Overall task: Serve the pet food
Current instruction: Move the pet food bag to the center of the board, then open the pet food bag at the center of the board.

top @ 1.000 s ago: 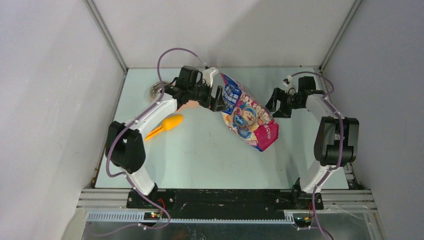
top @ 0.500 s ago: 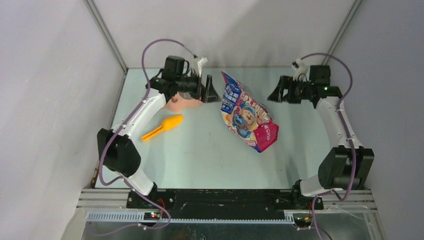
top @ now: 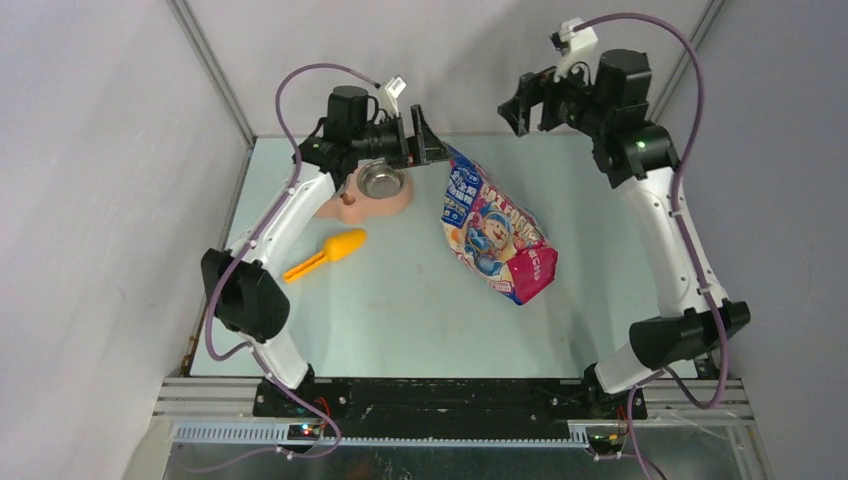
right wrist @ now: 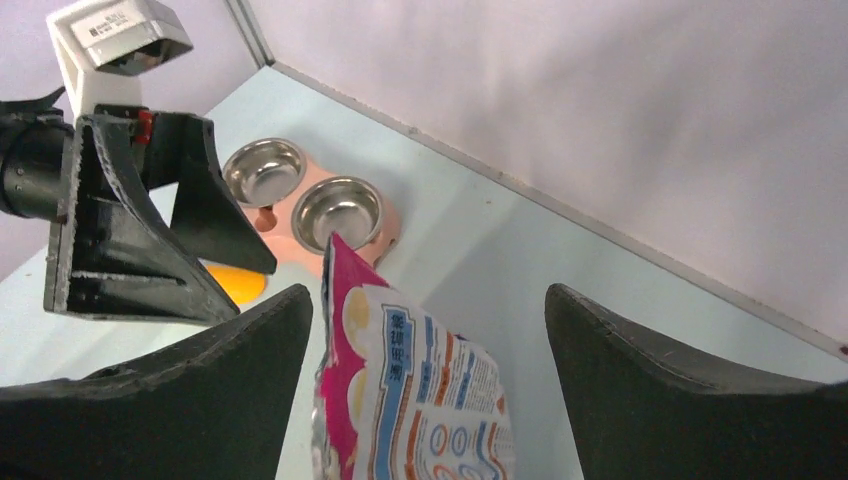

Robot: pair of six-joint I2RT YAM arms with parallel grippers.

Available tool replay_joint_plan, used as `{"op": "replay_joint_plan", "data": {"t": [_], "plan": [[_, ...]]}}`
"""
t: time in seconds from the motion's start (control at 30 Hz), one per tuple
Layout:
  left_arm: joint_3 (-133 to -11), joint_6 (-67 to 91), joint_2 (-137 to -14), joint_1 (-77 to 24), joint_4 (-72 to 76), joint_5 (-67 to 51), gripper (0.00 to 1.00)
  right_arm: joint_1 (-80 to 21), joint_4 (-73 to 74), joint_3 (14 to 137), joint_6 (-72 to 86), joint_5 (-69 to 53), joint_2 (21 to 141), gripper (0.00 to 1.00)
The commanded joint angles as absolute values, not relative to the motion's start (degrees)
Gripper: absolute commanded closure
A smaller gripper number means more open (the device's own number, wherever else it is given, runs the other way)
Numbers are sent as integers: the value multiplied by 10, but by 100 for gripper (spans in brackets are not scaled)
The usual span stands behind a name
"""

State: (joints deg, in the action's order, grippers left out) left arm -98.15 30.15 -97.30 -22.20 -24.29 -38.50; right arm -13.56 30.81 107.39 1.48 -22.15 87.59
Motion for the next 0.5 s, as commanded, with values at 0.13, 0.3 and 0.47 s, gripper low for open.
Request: {"op": "replay_joint_plan", "data": {"t": [0.13, 0.3, 0.47], "plan": [[-1010, 350, -1024, -225, -235, -368, 8, -164, 305, 1142, -9, -170, 985, 10], [-1045, 354, -1057, -225, -244, -376, 9, -185, 328, 1142, -36, -172, 1000, 10], [-1056, 353, -1063, -225, -242, -385, 17, -203, 336, 1121, -47, -193, 997, 10]]}}
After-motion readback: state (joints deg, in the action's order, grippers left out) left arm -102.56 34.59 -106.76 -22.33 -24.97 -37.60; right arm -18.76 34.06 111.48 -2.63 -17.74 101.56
